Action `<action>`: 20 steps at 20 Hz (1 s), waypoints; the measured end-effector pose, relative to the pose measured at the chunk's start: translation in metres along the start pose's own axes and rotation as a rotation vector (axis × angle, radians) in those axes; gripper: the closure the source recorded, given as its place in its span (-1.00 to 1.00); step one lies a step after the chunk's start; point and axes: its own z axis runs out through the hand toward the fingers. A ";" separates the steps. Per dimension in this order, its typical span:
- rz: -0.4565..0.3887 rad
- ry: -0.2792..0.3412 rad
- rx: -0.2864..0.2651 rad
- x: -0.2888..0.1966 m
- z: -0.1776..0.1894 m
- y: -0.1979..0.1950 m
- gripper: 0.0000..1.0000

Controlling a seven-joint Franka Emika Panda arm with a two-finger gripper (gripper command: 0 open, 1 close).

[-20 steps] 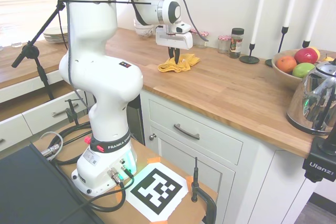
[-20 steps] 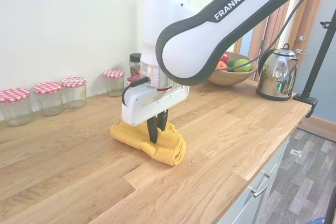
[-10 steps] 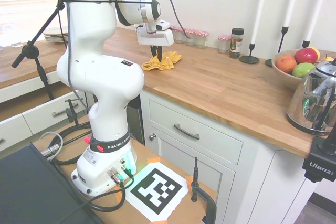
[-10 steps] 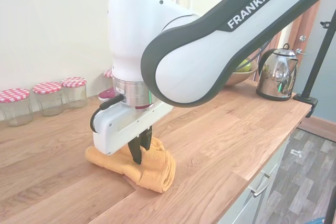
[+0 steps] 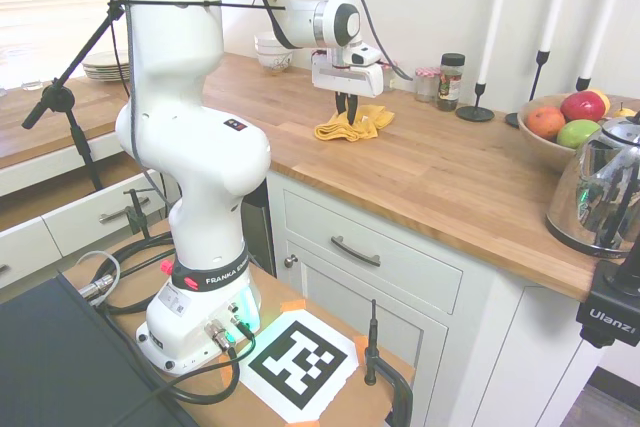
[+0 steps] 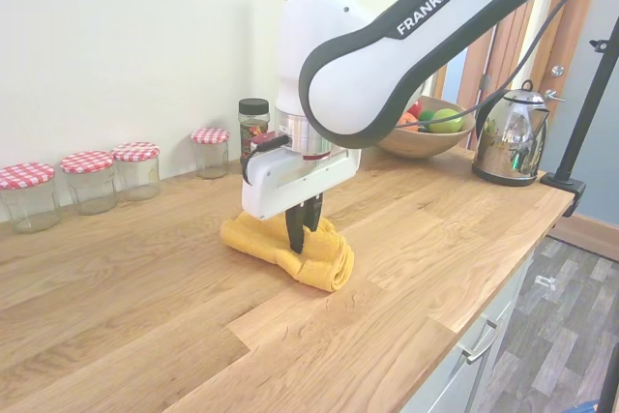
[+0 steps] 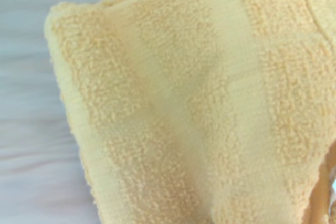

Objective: Wipe the counter

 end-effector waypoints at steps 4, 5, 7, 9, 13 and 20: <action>0.035 -0.022 0.015 0.042 0.003 0.034 1.00; 0.044 -0.028 0.020 0.053 0.004 0.043 1.00; 0.064 -0.037 0.027 0.073 0.005 0.063 1.00; 0.084 -0.044 0.034 0.092 0.007 0.084 1.00; 0.121 -0.056 0.049 0.121 0.010 0.120 1.00; 0.183 -0.070 0.083 0.164 0.013 0.181 1.00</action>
